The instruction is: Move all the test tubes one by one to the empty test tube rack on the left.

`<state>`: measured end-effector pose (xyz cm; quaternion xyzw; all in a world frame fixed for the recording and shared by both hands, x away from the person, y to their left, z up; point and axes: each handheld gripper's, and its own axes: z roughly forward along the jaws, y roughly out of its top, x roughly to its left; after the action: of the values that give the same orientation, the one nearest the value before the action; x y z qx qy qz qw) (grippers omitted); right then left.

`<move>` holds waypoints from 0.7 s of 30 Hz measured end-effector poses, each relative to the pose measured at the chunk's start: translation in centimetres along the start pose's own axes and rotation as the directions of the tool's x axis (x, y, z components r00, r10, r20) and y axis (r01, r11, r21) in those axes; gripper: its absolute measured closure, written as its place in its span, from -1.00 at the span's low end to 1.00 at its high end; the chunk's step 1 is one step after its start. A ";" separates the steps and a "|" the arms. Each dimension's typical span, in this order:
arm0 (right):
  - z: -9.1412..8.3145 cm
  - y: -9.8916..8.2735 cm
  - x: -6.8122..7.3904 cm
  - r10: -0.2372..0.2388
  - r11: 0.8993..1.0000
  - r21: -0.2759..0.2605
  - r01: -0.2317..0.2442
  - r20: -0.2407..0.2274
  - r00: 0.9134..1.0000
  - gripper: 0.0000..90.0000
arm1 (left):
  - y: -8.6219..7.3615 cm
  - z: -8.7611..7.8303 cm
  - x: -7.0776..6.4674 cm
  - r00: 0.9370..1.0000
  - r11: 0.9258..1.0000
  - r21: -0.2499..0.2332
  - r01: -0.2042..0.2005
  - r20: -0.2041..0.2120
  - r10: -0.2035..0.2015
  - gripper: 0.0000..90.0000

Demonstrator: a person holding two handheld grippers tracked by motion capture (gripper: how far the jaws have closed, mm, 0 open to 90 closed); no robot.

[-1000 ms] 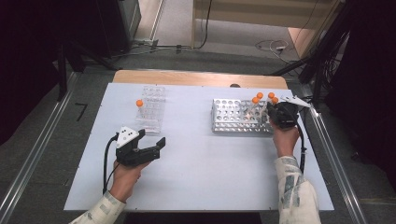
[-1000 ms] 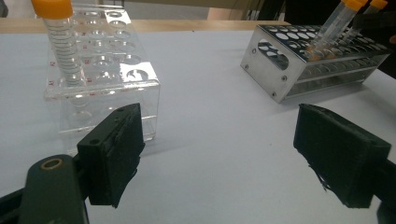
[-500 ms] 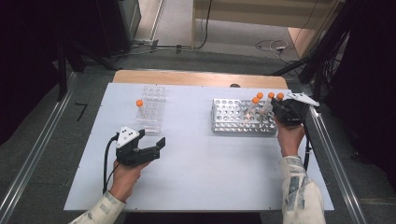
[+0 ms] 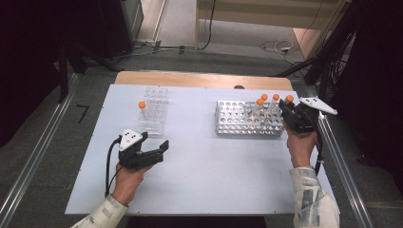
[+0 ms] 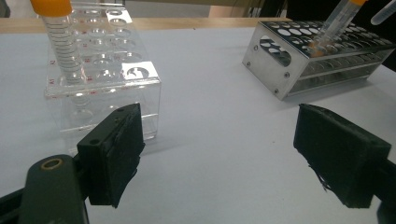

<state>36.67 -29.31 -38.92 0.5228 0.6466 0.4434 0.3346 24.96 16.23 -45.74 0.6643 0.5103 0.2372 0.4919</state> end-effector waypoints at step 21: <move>-1.9 -1.9 5.8 -0.064 0.997 0.023 0.071 -0.229 0.971 0.59 | -0.1 0.1 0.0 1.000 1.000 0.004 -0.003 -0.001 0.003 -0.64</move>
<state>32.89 -24.19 -39.81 0.4513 0.7049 0.4787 0.2650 25.02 16.15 -45.87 0.6660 0.5101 0.2369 0.4900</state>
